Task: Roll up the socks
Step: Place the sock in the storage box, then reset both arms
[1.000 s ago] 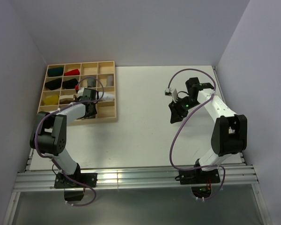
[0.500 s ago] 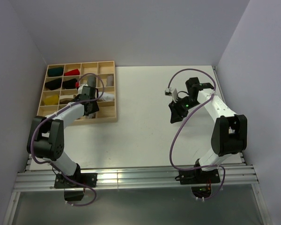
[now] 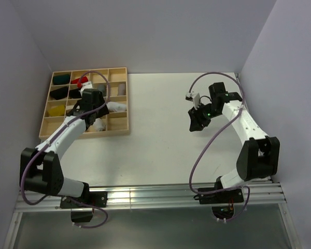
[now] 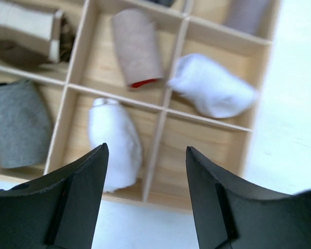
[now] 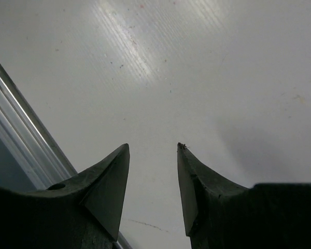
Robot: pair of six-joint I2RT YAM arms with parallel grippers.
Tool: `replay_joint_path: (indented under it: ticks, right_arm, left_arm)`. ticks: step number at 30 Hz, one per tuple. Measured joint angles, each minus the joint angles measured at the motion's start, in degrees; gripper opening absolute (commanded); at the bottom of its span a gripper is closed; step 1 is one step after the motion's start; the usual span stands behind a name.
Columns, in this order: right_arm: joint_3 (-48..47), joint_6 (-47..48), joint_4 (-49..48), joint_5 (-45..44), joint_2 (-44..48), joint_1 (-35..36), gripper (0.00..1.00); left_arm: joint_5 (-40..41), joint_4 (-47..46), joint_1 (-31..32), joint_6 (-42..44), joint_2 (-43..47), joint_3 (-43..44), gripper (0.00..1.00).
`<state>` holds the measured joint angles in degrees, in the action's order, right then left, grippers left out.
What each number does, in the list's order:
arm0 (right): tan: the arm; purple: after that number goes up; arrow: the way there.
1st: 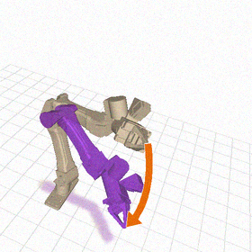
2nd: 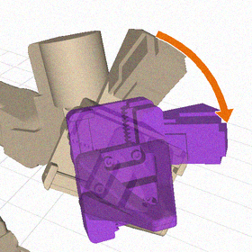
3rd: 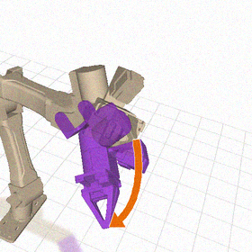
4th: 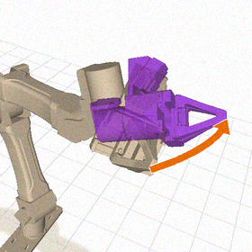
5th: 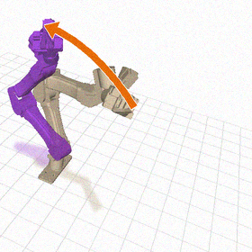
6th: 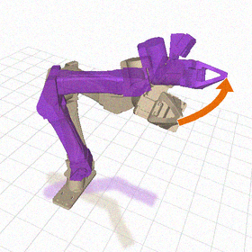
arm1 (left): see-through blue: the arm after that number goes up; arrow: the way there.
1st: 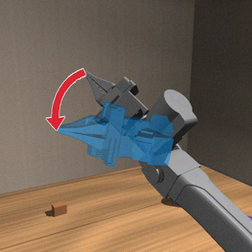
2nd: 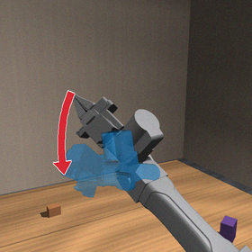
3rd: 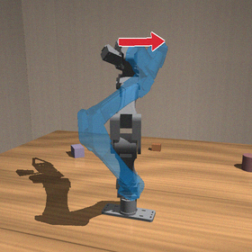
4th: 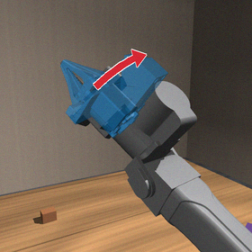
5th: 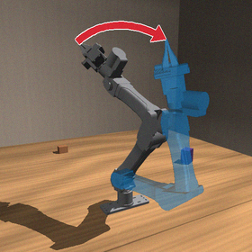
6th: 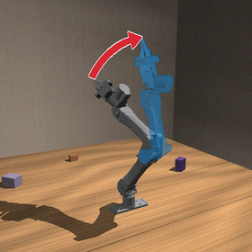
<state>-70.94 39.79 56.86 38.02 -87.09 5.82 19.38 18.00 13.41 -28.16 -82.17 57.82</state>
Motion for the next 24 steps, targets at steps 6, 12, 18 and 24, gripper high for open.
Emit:
replay_joint_path:
  ticks: [6, 12, 18, 24]
  right_arm:
    - [-0.4, -5.8, -2.3, -1.0, 9.0, -1.4, 0.52]
    - [0.0, -12.3, -5.6, -3.2, 18.8, -3.1, 0.59]
    - [1.9, -18.2, -9.9, -4.8, 28.1, -3.3, 0.60]
    - [4.5, -21.4, -12.7, -5.5, 29.2, -3.3, 0.63]
  left_arm:
    - [-6.2, -2.5, 5.1, 0.4, 6.0, 0.4, 0.69]
    - [-11.9, -4.6, 16.0, 1.7, 6.1, 2.4, 0.80]
    - [-19.5, -6.4, 22.5, 3.7, 5.5, 5.3, 0.81]
    - [-22.9, -7.2, 22.7, 3.8, 5.4, 5.3, 0.81]
